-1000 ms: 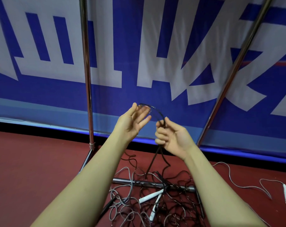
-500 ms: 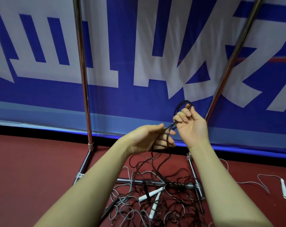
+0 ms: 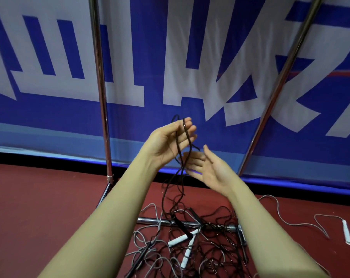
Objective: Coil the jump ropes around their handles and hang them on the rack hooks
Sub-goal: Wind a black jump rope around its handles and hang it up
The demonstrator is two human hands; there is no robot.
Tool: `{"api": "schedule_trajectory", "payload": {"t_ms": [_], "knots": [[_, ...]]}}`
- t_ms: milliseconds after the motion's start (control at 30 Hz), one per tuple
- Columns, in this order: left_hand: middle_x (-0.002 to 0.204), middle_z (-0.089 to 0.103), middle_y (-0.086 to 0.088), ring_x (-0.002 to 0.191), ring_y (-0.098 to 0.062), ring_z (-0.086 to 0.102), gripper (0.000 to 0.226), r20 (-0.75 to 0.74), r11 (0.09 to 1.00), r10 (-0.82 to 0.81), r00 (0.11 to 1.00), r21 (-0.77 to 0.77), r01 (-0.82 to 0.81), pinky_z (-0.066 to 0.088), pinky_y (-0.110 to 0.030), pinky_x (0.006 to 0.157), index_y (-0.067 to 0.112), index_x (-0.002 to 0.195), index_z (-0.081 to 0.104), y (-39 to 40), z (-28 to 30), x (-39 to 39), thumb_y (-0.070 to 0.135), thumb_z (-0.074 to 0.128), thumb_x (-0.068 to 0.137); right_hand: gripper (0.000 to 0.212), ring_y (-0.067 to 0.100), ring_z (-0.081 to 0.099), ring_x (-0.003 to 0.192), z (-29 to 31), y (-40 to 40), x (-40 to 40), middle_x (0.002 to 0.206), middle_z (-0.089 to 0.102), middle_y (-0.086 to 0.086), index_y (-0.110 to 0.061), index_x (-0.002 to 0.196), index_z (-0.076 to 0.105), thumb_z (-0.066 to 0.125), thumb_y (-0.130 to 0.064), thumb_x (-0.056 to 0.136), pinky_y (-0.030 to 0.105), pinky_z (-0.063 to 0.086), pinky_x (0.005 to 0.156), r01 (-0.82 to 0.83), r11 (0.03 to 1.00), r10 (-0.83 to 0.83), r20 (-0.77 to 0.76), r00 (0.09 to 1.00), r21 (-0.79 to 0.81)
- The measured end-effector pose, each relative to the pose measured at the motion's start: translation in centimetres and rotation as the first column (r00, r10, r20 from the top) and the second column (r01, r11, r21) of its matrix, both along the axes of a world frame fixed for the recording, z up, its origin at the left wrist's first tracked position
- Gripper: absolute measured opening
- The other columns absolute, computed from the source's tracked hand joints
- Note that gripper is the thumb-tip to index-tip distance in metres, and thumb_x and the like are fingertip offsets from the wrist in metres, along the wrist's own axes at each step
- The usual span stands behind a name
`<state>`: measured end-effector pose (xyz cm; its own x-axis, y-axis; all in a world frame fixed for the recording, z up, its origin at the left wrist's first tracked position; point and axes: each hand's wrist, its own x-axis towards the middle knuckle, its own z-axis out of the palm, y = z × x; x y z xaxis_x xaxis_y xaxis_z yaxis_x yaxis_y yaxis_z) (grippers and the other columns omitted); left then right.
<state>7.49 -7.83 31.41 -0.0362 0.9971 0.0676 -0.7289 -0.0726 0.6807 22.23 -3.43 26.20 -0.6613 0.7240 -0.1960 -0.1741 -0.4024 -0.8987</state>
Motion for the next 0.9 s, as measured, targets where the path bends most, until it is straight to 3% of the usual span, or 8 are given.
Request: {"api": "schedule_trajectory", "payload": {"t_ms": [67, 167, 300, 367, 567, 700, 833, 900], "knots": [[0.086, 0.073, -0.006, 0.082, -0.016, 0.072, 0.023, 0.027, 1.000, 0.010, 1.000, 0.012, -0.010, 0.056, -0.032, 0.082, -0.001, 0.103, 0.059, 0.0, -0.1, -0.3, 0.006, 0.038, 0.100, 0.059, 0.017, 0.065, 0.102, -0.3, -0.4, -0.4, 0.105, 0.072, 0.006, -0.014, 0.101, 0.070, 0.024, -0.050, 0.100, 0.034, 0.041, 0.101, -0.109, 0.994, 0.108, 0.020, 0.994, 0.023], [0.101, 0.072, -0.010, 0.092, -0.019, 0.071, 0.020, 0.019, 0.999, 0.044, 0.999, 0.015, -0.044, 0.054, -0.034, 0.088, 0.001, 0.104, 0.058, 0.1, -0.5, -1.1, 0.003, 0.039, 0.097, 0.055, 0.014, 0.066, 0.089, -0.2, -0.8, -0.8, 0.093, 0.071, 0.005, -0.012, 0.108, 0.062, 0.022, -0.048, 0.100, 0.029, 0.043, 0.091, -0.153, 0.985, 0.147, 0.079, 0.986, 0.075], [0.107, 0.070, -0.011, 0.095, -0.020, 0.070, 0.019, 0.022, 0.996, 0.094, 0.995, 0.000, -0.094, 0.052, -0.035, 0.091, 0.003, 0.108, 0.056, 0.1, -0.7, -2.4, 0.002, 0.041, 0.097, 0.019, 0.016, 0.060, 0.069, 0.1, -1.3, -1.0, 0.081, 0.059, 0.005, -0.005, 0.106, 0.057, 0.044, -0.016, 0.098, 0.030, 0.053, 0.075, -0.151, 0.976, 0.137, 0.095, 0.986, 0.159], [0.110, 0.069, -0.011, 0.097, -0.019, 0.069, 0.020, -0.010, 0.997, 0.076, 0.997, -0.025, -0.076, 0.051, -0.034, 0.092, 0.004, 0.112, 0.054, -0.1, -0.8, -2.4, 0.007, 0.041, 0.098, 0.015, 0.013, 0.055, 0.060, 0.4, -1.5, -1.1, 0.075, 0.057, 0.004, -0.003, 0.102, 0.058, 0.044, -0.002, 0.097, 0.029, 0.054, 0.066, -0.136, 0.971, 0.119, 0.099, 0.988, 0.195], [0.106, 0.068, -0.010, 0.098, -0.021, 0.064, 0.032, -0.185, 0.979, -0.033, 0.982, -0.202, -0.006, 0.047, -0.032, 0.091, 0.009, 0.099, 0.058, -0.3, -2.1, -2.0, 0.029, 0.034, 0.103, 0.023, 0.009, 0.050, 0.048, 2.1, -0.7, -1.1, 0.070, 0.052, 0.005, -0.001, 0.092, 0.057, 0.035, 0.004, 0.097, 0.021, 0.049, 0.053, 0.183, 0.981, -0.162, -0.244, 0.956, 0.068], [0.099, 0.069, -0.004, 0.095, -0.017, 0.062, 0.043, -0.452, 0.925, -0.261, 0.853, -0.370, 0.087, 0.044, -0.029, 0.089, 0.012, 0.103, 0.062, -0.5, -4.1, -0.4, 0.041, 0.030, 0.103, 0.022, 0.009, 0.046, 0.049, 3.5, -0.7, -0.6, 0.070, 0.054, 0.003, -0.001, 0.092, 0.055, 0.034, 0.000, 0.099, 0.020, 0.046, 0.053, 0.284, 0.959, -0.264, -0.397, 0.879, -0.008], [0.095, 0.074, -0.004, 0.098, -0.017, 0.063, 0.048, -0.478, 0.895, -0.415, 0.774, -0.366, 0.253, 0.037, -0.035, 0.105, 0.010, 0.105, 0.064, -0.8, -4.6, 0.5, 0.041, 0.027, 0.103, 0.022, 0.009, 0.044, 0.053, 4.3, -0.5, 0.0, 0.074, 0.051, 0.005, -0.001, 0.091, 0.053, 0.033, -0.001, 0.100, 0.020, 0.047, 0.053, 0.349, 0.925, -0.372, -0.544, 0.752, -0.150], [0.095, 0.073, -0.004, 0.094, -0.015, 0.065, 0.039, -0.490, 0.897, -0.426, 0.761, -0.342, 0.281, 0.043, -0.030, 0.098, 0.009, 0.105, 0.064, -1.1, -4.3, 1.0, 0.034, 0.033, 0.103, 0.022, 0.010, 0.045, 0.056, 4.3, -0.3, 0.4, 0.075, 0.053, 0.005, -0.002, 0.090, 0.054, 0.034, -0.002, 0.101, 0.021, 0.049, 0.055, 0.368, 0.902, -0.428, -0.589, 0.685, -0.227]]}}
